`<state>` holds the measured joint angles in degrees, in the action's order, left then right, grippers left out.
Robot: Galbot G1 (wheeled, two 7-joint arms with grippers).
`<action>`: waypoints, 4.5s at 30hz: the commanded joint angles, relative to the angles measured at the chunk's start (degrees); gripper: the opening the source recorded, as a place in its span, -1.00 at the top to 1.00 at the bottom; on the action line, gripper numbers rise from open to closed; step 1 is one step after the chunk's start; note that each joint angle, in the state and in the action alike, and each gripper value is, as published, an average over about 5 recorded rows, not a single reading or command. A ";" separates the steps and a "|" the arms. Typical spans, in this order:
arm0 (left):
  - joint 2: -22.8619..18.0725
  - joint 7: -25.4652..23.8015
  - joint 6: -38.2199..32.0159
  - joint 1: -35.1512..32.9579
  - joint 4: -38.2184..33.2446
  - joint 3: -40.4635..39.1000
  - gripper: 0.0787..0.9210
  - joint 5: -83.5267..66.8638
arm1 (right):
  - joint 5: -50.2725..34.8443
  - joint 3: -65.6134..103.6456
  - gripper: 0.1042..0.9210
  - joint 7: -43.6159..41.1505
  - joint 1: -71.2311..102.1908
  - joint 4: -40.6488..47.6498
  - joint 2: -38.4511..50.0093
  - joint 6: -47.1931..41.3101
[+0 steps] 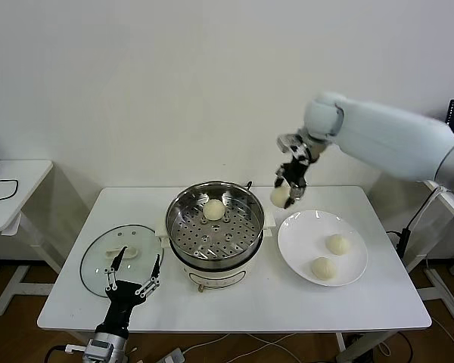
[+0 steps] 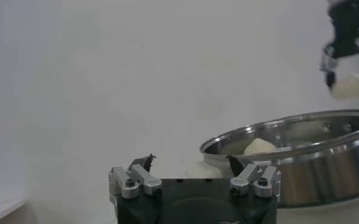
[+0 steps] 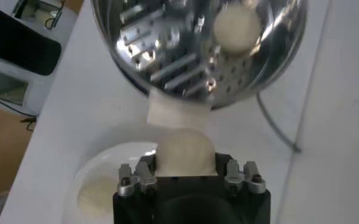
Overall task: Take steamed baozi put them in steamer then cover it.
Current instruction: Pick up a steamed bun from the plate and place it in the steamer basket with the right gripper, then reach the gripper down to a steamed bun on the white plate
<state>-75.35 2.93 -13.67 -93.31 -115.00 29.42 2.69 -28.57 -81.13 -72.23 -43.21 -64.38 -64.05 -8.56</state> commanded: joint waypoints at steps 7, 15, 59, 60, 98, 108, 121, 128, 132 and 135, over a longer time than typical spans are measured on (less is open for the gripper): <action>0.03 0.18 -0.40 0.47 0.53 -0.13 -0.77 0.00 | -11.04 -5.66 -0.30 11.72 -0.37 -2.45 -17.58 -7.57; 0.05 0.28 -0.61 0.59 0.98 0.05 -0.77 -0.01 | -9.32 -6.43 -0.28 14.40 5.47 2.60 -23.20 -8.63; 0.00 0.53 -0.32 0.50 0.82 0.09 -0.77 0.12 | -0.48 2.65 -0.76 5.60 -1.38 -10.28 3.39 -3.65; -0.02 0.52 -0.29 0.44 0.69 0.08 -0.77 0.14 | 0.30 2.82 -0.76 4.33 -1.74 -10.10 5.61 -2.58; -0.35 0.53 -0.32 -0.11 1.20 0.37 -0.77 0.28 | 17.32 10.29 -0.76 4.27 30.41 3.44 19.06 6.40; -0.24 0.54 -0.42 -0.06 1.41 0.53 -0.77 0.27 | 17.63 10.73 -0.76 5.09 31.52 4.74 17.67 6.38; -0.25 0.57 -0.48 0.13 1.69 0.67 -0.77 0.26 | 18.52 10.86 -0.58 5.48 31.97 5.54 16.93 6.38; -0.18 0.65 -0.38 0.26 1.52 0.70 -0.77 0.23 | 17.93 10.65 -0.35 5.50 29.63 4.60 17.42 6.57; -0.11 0.65 -0.32 0.32 1.44 0.52 -0.77 0.23 | 17.84 11.12 -0.30 4.20 25.05 2.88 17.93 8.03; -0.05 0.65 -0.24 0.38 1.30 0.32 -0.77 0.24 | 18.23 11.62 -0.28 3.20 19.65 0.29 17.73 11.32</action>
<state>-75.47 3.59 -14.03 -92.99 -113.50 29.90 2.94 -10.56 -70.17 -67.59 -15.31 -60.76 -46.38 -0.93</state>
